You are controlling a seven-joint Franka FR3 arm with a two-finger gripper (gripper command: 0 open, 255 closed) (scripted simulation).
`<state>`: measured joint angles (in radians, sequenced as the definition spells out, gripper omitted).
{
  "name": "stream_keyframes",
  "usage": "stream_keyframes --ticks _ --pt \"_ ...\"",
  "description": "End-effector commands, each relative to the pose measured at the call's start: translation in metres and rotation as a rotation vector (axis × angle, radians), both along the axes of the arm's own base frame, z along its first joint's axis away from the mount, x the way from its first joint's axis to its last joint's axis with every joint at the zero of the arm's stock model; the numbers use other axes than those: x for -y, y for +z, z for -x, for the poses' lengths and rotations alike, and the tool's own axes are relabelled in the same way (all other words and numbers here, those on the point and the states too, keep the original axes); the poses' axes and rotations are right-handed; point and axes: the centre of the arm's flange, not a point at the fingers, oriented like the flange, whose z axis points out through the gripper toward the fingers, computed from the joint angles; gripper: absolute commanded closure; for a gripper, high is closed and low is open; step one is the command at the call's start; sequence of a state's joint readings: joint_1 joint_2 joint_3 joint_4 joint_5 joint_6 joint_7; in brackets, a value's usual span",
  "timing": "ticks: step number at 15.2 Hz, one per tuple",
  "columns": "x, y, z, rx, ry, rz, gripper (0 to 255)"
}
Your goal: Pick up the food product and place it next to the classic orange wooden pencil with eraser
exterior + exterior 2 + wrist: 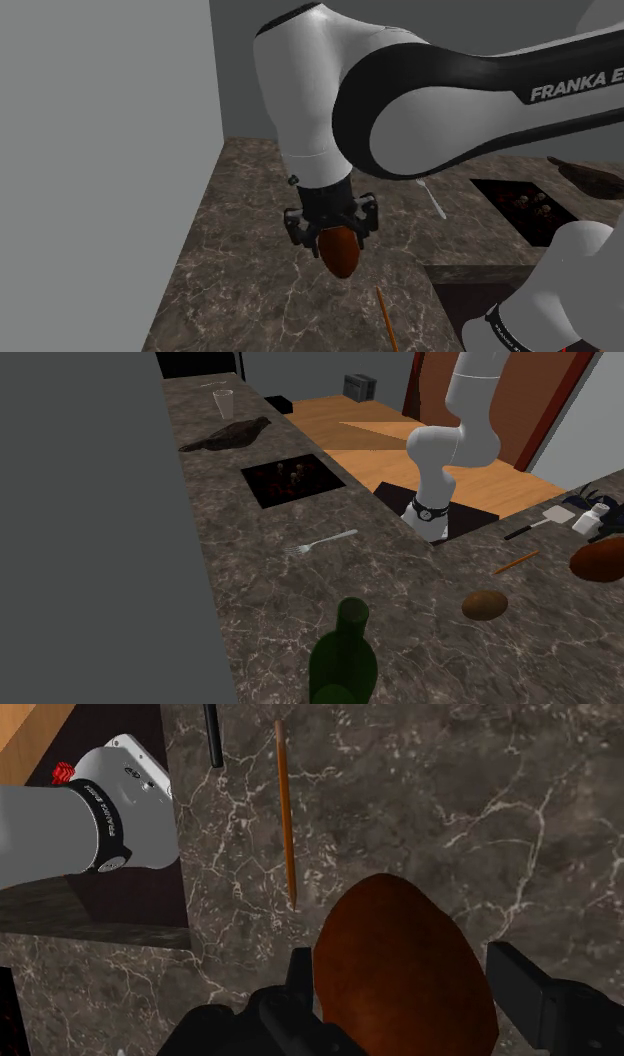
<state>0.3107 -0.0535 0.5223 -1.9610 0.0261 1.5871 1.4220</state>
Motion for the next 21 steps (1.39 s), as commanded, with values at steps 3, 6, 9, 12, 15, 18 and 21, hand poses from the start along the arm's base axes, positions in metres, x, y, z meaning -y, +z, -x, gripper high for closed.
stream_keyframes --ticks 3,6,9,12,15,18,21 --pt "-0.014 -0.013 0.004 0.000 -0.003 0.000 255" --pt "-0.014 -0.029 0.004 0.000 -0.003 0.000 255" --pt "-0.014 -0.045 0.004 0.000 -0.003 0.000 255" --pt "-0.014 -0.060 0.004 0.000 -0.003 0.000 255" --pt "-0.014 -0.076 0.004 0.000 -0.003 0.000 255" --pt "-0.014 -0.092 0.004 0.000 -0.003 0.000 255" --pt "-0.014 -0.108 0.004 0.000 -0.003 0.000 255"
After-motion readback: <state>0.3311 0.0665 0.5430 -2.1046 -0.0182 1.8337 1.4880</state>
